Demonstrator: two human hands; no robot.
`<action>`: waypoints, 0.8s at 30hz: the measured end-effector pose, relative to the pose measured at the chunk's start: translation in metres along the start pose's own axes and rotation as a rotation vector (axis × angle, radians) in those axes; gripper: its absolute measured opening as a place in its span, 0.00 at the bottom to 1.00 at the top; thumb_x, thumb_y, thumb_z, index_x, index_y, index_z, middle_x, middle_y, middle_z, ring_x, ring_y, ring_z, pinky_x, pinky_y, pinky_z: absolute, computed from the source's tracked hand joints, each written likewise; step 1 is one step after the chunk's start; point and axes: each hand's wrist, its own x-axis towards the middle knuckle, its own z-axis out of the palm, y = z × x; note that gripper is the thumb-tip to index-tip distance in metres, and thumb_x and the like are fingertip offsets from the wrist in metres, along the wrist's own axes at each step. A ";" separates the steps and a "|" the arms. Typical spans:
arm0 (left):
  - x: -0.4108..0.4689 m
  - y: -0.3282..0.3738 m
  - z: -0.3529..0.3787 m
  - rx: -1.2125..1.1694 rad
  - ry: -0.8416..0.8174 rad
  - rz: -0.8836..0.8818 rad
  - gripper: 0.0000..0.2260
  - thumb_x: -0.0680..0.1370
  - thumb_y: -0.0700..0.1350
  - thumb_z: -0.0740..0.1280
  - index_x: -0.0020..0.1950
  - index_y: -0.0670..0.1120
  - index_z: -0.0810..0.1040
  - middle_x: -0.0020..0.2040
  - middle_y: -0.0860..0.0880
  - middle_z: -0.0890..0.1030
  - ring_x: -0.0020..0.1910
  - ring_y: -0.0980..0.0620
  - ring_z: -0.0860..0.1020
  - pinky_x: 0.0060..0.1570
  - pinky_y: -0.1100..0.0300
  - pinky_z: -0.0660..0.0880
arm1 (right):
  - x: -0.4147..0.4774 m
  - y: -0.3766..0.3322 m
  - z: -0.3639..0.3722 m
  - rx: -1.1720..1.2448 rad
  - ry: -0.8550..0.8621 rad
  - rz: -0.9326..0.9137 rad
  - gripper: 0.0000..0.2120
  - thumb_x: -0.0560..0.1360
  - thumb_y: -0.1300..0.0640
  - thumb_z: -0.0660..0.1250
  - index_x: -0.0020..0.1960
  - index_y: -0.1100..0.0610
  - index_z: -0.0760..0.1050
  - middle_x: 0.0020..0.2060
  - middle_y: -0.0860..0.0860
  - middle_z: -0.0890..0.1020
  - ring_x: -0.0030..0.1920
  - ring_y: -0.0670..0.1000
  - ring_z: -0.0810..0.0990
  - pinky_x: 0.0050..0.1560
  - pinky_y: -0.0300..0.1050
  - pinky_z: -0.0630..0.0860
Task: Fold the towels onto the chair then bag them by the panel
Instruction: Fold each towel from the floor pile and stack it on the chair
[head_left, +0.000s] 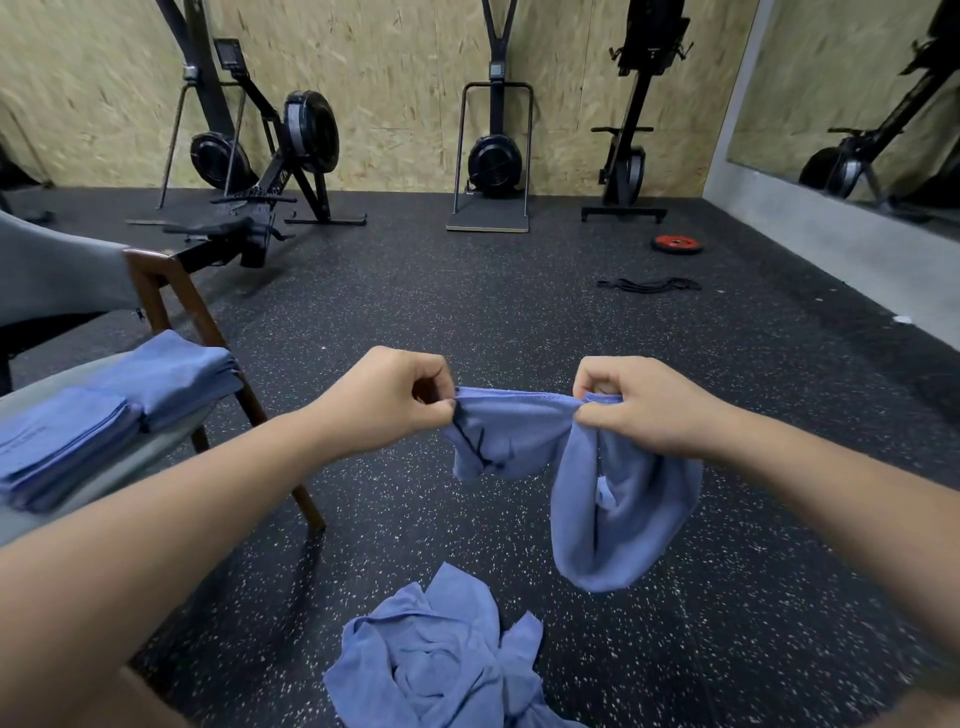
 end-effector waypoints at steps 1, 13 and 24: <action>0.000 -0.002 0.000 0.023 -0.003 0.008 0.07 0.74 0.42 0.76 0.40 0.52 0.82 0.33 0.58 0.82 0.32 0.59 0.77 0.34 0.68 0.70 | 0.000 0.000 0.000 -0.003 0.001 -0.001 0.06 0.75 0.59 0.72 0.43 0.52 0.76 0.29 0.41 0.75 0.33 0.42 0.68 0.37 0.38 0.67; 0.000 0.002 -0.005 -0.067 -0.031 -0.063 0.06 0.80 0.48 0.76 0.44 0.55 0.84 0.37 0.59 0.85 0.34 0.61 0.80 0.36 0.65 0.74 | 0.001 0.009 0.003 -0.033 0.024 0.076 0.04 0.77 0.52 0.73 0.47 0.46 0.78 0.35 0.49 0.82 0.38 0.49 0.76 0.45 0.49 0.74; -0.002 0.034 0.005 -0.150 -0.065 -0.131 0.10 0.76 0.41 0.71 0.45 0.56 0.87 0.36 0.54 0.84 0.34 0.60 0.75 0.36 0.65 0.72 | -0.003 -0.033 0.035 0.327 -0.044 0.118 0.08 0.81 0.53 0.75 0.56 0.50 0.77 0.30 0.49 0.76 0.30 0.51 0.76 0.35 0.52 0.76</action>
